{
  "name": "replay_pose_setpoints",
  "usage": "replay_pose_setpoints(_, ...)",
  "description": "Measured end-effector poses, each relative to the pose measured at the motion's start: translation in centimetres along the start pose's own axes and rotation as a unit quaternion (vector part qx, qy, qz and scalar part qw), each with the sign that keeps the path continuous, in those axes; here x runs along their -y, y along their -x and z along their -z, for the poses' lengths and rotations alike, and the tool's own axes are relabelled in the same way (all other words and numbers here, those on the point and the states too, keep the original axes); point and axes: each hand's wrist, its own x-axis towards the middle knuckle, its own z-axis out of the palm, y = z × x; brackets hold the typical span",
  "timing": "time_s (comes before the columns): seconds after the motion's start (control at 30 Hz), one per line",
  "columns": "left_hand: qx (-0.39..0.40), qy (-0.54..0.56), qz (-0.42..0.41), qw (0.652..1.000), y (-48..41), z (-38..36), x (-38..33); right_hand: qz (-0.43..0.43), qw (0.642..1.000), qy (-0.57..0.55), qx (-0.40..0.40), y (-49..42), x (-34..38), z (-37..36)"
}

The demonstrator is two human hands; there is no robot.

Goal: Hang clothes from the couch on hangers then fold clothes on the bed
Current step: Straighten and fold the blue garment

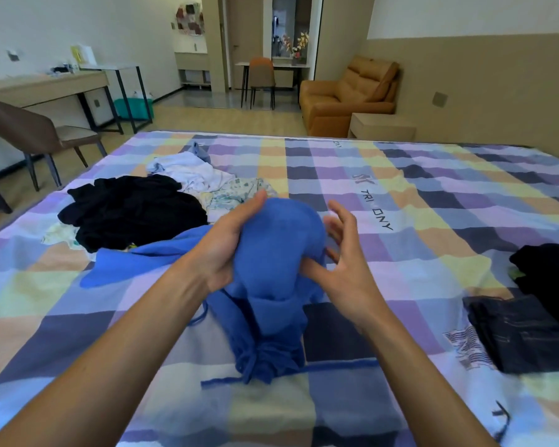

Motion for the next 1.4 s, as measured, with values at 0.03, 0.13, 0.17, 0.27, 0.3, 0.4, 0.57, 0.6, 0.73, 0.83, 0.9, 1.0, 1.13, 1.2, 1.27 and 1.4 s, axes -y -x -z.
replay_pose_setpoints(0.03,0.011,-0.013,-0.008,1.000,0.1,0.3,0.1,0.007,0.999,0.002,0.032,-0.1,-0.2,0.4)
replay_pose_setpoints(0.13,0.057,-0.065,-0.020,0.996,0.0,1.2,-0.4,-0.015,0.984,-0.028,0.176,-0.7,-0.6,1.5)
replay_pose_setpoints(0.17,0.066,-0.089,-0.014,0.994,-0.1,1.4,-0.9,-0.022,0.981,-0.018,0.191,-0.8,-0.5,1.6)
replay_pose_setpoints(0.27,0.070,-0.167,-0.008,0.983,-0.4,2.0,-2.7,-0.014,0.987,-0.018,0.161,-2.1,0.5,2.9)
replay_pose_setpoints(0.3,0.064,-0.188,-0.007,0.980,-0.5,2.2,-3.3,-0.018,0.986,-0.043,0.158,-2.6,1.3,3.8)
replay_pose_setpoints(0.4,0.047,-0.222,0.014,0.974,-1.0,2.0,-4.1,-0.009,0.991,-0.035,0.131,-4.5,3.8,5.9)
replay_pose_setpoints(0.57,-0.039,-0.145,0.023,0.988,-1.9,0.9,-1.8,0.048,0.950,0.242,-0.192,-3.1,2.7,2.7)
replay_pose_setpoints(0.6,-0.061,-0.123,0.028,0.990,-1.9,0.8,-1.1,0.040,0.964,0.205,-0.167,-2.0,2.2,1.7)
replay_pose_setpoints(0.73,-0.110,-0.107,0.042,0.987,-1.8,1.0,2.0,-0.090,0.989,0.116,0.018,1.2,-0.4,-1.7)
replay_pose_setpoints(0.83,-0.048,-0.229,0.024,0.972,-1.4,2.2,2.6,-0.096,0.993,0.056,0.047,1.7,-1.8,-2.7)
replay_pose_setpoints(0.9,-0.041,-0.365,-0.013,0.930,-1.1,3.2,2.0,-0.092,0.994,0.039,0.045,1.7,-2.0,-2.6)
replay_pose_setpoints(1.0,-0.120,-0.592,-0.119,0.788,-1.6,4.7,1.0,-0.090,0.996,0.010,0.006,1.6,-2.2,-1.6)
replay_pose_setpoints(1.13,-0.219,-0.647,-0.110,0.722,-2.3,5.5,1.0,-0.075,0.995,-0.045,-0.045,2.2,-1.7,-0.1)
replay_pose_setpoints(1.2,-0.263,-0.683,-0.139,0.668,-1.7,5.0,1.5,-0.074,0.989,-0.109,-0.066,2.4,-1.6,0.4)
replay_pose_setpoints(1.27,-0.199,-0.638,-0.242,0.703,-0.5,3.3,2.3,-0.084,0.976,-0.189,-0.068,2.5,-1.5,0.9)
replay_pose_setpoints(1.4,0.016,-0.581,-0.186,0.793,1.7,0.1,4.6,-0.084,0.950,-0.298,-0.041,2.5,-0.9,1.1)
